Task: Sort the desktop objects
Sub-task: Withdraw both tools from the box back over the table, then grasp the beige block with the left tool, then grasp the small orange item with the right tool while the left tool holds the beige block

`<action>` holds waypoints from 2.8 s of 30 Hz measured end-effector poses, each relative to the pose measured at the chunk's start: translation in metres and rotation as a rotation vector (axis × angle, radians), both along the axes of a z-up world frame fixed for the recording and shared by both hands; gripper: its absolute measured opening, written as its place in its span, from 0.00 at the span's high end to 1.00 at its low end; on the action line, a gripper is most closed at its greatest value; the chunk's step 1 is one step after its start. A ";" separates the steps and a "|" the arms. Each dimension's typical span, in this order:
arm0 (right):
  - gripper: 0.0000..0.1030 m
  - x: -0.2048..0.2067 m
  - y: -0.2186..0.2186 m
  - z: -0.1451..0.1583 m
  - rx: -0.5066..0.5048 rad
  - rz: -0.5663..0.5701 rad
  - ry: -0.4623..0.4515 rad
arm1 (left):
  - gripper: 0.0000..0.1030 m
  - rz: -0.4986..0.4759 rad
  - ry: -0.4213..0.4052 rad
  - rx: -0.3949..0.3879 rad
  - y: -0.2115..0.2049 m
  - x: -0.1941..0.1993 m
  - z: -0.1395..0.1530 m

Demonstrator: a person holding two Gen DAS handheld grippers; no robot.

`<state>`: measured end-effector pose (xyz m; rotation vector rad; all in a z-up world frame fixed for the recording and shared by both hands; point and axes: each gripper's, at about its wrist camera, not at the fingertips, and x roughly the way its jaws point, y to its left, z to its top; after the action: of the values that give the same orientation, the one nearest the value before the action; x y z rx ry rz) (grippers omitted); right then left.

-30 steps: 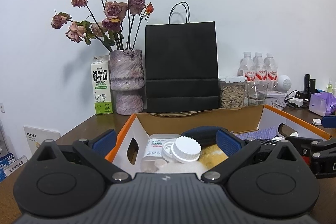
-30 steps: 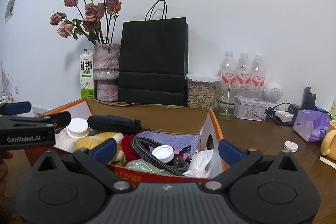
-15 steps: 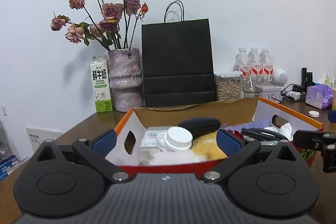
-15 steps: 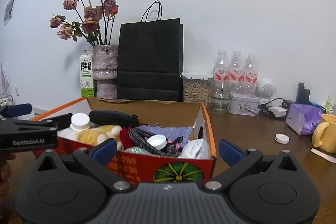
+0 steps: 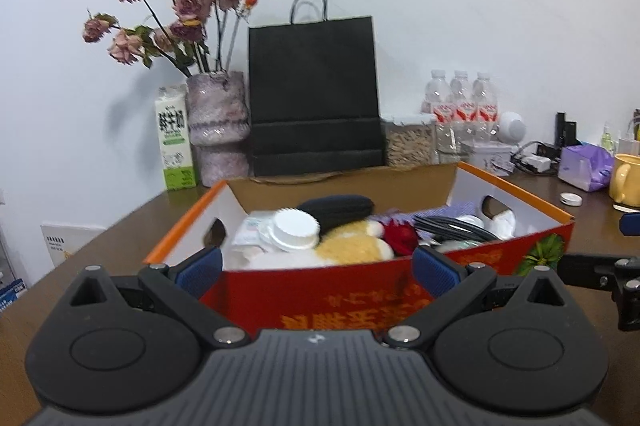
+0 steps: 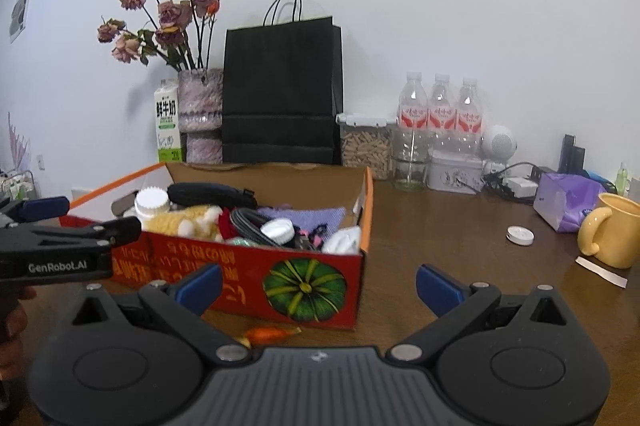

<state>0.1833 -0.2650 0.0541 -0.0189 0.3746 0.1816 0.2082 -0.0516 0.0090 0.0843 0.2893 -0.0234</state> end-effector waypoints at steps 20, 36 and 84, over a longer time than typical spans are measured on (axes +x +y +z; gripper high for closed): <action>0.00 0.012 -0.056 -0.018 -0.015 -0.096 0.146 | 0.00 -0.156 0.241 0.040 -0.074 0.001 -0.021; 0.00 0.021 -0.071 -0.025 0.006 -0.082 0.216 | 0.33 -0.072 0.385 -0.025 -0.092 0.012 -0.028; 0.11 0.032 0.020 -0.025 0.011 -0.016 0.249 | 0.65 -0.069 0.176 -0.130 0.027 0.007 -0.001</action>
<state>0.2157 -0.2451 0.0293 0.0183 0.6218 0.1705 0.2148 -0.0241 0.0083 -0.0369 0.4598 -0.1182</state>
